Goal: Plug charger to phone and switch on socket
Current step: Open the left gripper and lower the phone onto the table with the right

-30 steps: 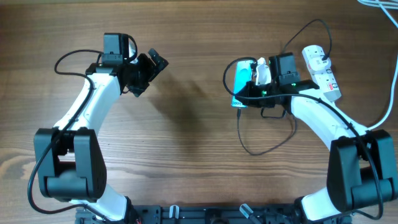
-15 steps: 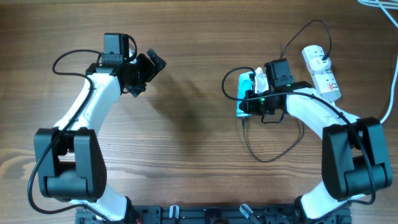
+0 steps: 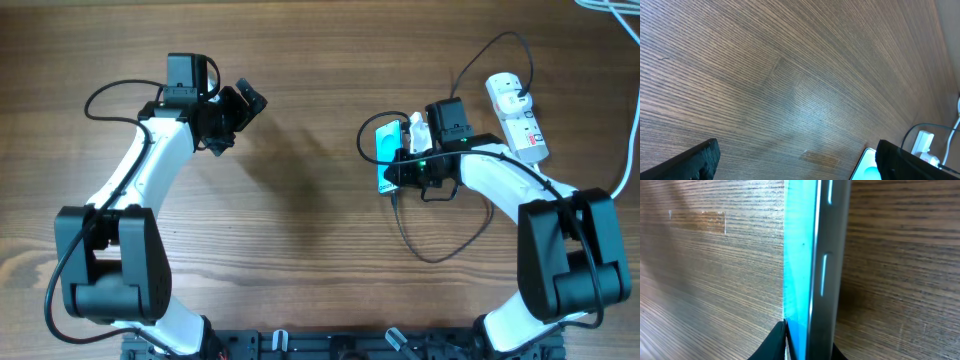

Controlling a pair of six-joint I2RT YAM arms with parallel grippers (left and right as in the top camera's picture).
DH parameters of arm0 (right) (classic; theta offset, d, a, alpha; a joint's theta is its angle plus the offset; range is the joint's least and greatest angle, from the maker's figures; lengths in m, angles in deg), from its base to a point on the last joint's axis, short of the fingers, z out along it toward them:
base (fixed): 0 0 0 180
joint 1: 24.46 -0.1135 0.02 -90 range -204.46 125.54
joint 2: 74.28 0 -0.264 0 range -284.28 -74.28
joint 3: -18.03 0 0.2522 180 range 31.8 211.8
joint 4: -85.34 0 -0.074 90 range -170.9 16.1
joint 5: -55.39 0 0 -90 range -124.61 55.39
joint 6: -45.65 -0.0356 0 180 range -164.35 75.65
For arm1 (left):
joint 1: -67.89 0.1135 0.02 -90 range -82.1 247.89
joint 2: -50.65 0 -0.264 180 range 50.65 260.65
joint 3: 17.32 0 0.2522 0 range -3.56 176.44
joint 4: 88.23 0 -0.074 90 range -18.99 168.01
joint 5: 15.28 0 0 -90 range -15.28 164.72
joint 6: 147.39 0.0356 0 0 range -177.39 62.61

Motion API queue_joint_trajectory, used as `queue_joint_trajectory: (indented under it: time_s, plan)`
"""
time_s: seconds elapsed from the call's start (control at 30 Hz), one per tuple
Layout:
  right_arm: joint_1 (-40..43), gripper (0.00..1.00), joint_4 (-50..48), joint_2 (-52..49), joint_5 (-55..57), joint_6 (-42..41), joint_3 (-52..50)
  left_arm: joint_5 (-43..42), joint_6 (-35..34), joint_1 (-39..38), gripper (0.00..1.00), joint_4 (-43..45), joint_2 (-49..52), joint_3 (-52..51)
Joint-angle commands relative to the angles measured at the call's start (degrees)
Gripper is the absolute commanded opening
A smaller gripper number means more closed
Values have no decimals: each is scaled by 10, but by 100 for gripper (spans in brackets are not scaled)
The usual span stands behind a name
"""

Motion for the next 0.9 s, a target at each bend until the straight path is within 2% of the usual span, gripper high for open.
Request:
queue_joint_trajectory:
  time_s: [0.0, 0.27, 0.77, 0.87]
  plan:
    - [0, 20, -3, -8, 2, 9, -6, 10, 11, 1, 100, 0, -11, -1]
    - [0, 35, -4, -8, 2, 7, -6, 10, 11, 1, 100, 0, -11, -1]
    - [0, 36, -7, -8, 1, 6, -5, 10, 11, 1, 100, 0, -11, -1]
    - [1, 40, 14, -7, -5, 5, 20, 10, 11, 1, 100, 0, -11, -1]
